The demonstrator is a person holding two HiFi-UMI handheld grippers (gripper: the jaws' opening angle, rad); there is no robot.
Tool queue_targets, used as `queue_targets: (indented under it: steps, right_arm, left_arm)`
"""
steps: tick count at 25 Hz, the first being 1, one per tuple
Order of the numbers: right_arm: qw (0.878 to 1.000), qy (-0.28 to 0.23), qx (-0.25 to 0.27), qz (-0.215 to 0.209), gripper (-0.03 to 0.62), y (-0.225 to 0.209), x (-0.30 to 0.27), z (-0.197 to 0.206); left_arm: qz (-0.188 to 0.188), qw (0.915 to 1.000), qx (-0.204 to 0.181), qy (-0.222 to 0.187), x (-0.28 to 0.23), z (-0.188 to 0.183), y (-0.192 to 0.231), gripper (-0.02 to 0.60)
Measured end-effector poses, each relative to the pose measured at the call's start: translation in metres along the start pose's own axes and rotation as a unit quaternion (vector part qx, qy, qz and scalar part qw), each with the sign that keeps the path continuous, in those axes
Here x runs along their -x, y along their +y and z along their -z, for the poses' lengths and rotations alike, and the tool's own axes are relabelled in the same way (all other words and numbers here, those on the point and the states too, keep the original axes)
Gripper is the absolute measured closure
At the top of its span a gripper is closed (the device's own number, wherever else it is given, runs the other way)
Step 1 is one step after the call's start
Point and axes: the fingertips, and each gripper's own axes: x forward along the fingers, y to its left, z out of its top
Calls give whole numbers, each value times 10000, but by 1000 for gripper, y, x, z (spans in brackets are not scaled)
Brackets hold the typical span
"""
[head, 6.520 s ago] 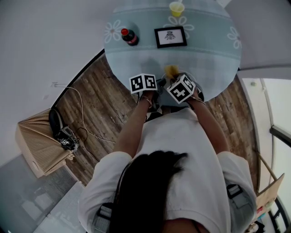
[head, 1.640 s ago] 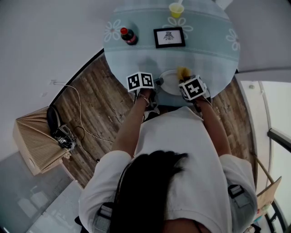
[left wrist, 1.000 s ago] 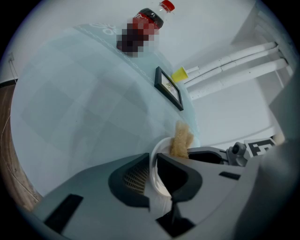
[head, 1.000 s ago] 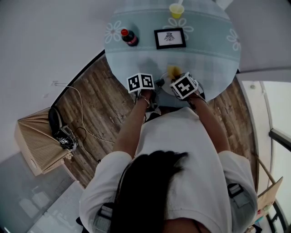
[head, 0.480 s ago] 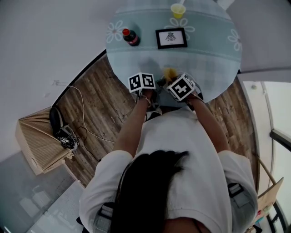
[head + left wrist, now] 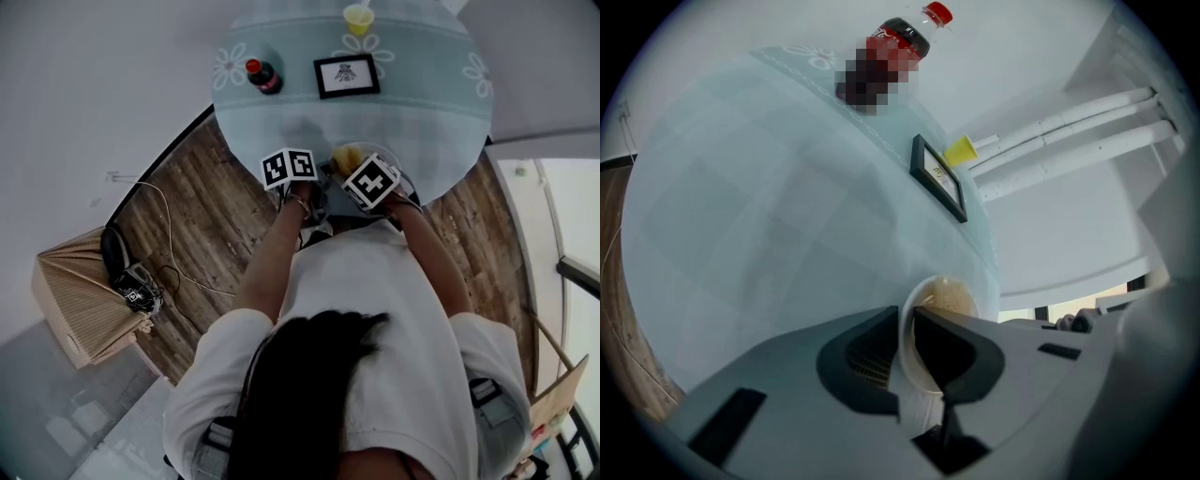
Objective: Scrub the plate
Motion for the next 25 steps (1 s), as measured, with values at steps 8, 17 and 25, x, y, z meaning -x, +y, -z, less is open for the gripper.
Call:
queue_targets:
  steps: [8,17,25]
  right_arm:
    - [9988,-19,-497,6,534,-7,9,18]
    - [9960,-100,-887,66,534,-19,22,37]
    - [9919,-258,-1236,156,534,-33,37,53]
  left_arm:
    - [-34,9999,149,-63,-1,-1,0,523]
    - [-24,9999,99,-36,-1,0,0,523]
    - [-11,9999,108,-4,0,0,0,523]
